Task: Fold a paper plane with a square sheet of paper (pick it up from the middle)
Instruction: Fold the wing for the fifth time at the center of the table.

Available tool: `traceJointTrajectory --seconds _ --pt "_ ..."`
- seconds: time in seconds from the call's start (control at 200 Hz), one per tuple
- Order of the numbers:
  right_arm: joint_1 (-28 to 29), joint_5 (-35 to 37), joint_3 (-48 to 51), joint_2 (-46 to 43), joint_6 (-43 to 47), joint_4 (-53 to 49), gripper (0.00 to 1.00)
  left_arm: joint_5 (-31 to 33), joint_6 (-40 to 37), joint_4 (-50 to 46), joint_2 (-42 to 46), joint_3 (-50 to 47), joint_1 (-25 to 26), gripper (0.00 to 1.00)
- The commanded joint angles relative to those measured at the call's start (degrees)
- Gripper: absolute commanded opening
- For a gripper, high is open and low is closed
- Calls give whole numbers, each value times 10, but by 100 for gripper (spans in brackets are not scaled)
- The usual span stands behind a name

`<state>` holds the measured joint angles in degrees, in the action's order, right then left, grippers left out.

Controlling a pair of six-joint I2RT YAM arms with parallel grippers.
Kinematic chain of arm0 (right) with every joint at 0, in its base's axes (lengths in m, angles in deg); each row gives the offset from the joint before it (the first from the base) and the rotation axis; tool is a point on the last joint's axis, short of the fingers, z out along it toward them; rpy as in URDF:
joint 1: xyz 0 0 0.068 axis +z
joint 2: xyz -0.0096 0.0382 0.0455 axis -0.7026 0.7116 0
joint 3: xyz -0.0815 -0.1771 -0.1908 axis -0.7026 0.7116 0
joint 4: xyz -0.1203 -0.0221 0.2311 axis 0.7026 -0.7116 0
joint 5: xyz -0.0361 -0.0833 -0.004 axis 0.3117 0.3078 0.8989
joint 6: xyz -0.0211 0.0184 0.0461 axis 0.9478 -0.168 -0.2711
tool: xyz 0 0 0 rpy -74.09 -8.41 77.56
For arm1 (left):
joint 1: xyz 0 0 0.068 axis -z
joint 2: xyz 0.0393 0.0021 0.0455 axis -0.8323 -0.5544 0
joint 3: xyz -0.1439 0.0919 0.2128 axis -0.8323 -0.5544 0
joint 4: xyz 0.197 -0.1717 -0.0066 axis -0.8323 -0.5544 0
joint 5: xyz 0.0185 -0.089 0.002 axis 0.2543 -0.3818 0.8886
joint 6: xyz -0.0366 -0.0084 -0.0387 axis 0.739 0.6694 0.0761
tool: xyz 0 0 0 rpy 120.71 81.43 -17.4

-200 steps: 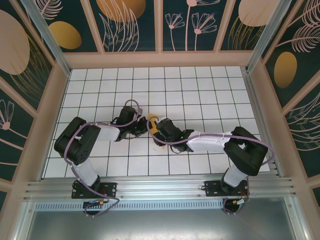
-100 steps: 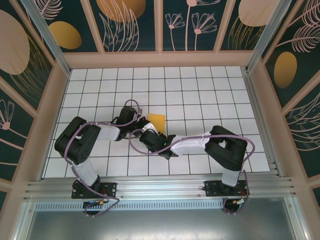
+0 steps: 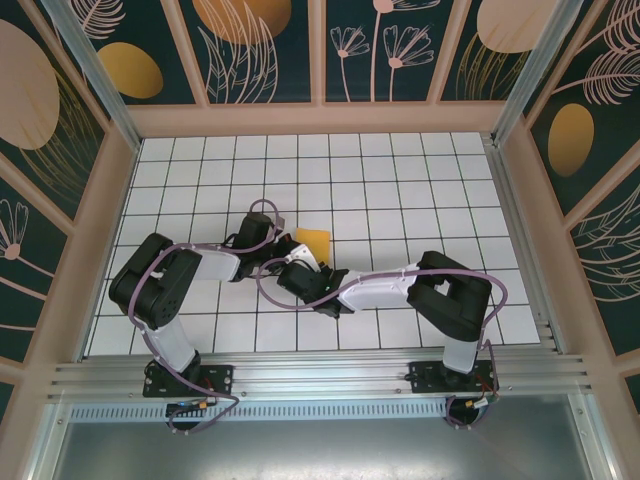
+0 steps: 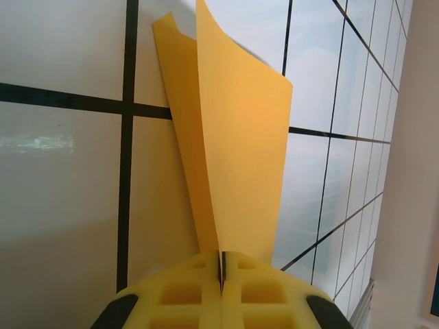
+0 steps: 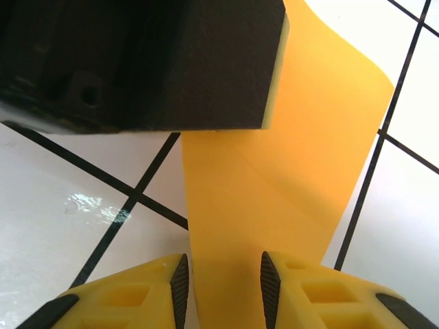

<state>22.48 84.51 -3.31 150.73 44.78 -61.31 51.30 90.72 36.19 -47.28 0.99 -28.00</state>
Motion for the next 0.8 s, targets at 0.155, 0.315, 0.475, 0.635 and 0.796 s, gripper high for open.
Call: traceJointTrajectory --seconds 0.155,0.315,0.475,0.635,0.796 --pt "-1 14 -5 3 -13 -15 24 -3 -7 -5 2 10 -2 2" --pt "-7 5 7 -4 -24 -6 17 0 -7 -8 7 10 -2 4" --pt "-13 -18 27 -22 -33 18 9 3 -5 -10 13 9 -2 9" --pt "-17 -44 50 -31 -40 48 4 11 -2 -13 24 7 -2 26" --pt "-25 -79 88 -55 -60 102 3 37 -2 -25 63 1 -2 45"
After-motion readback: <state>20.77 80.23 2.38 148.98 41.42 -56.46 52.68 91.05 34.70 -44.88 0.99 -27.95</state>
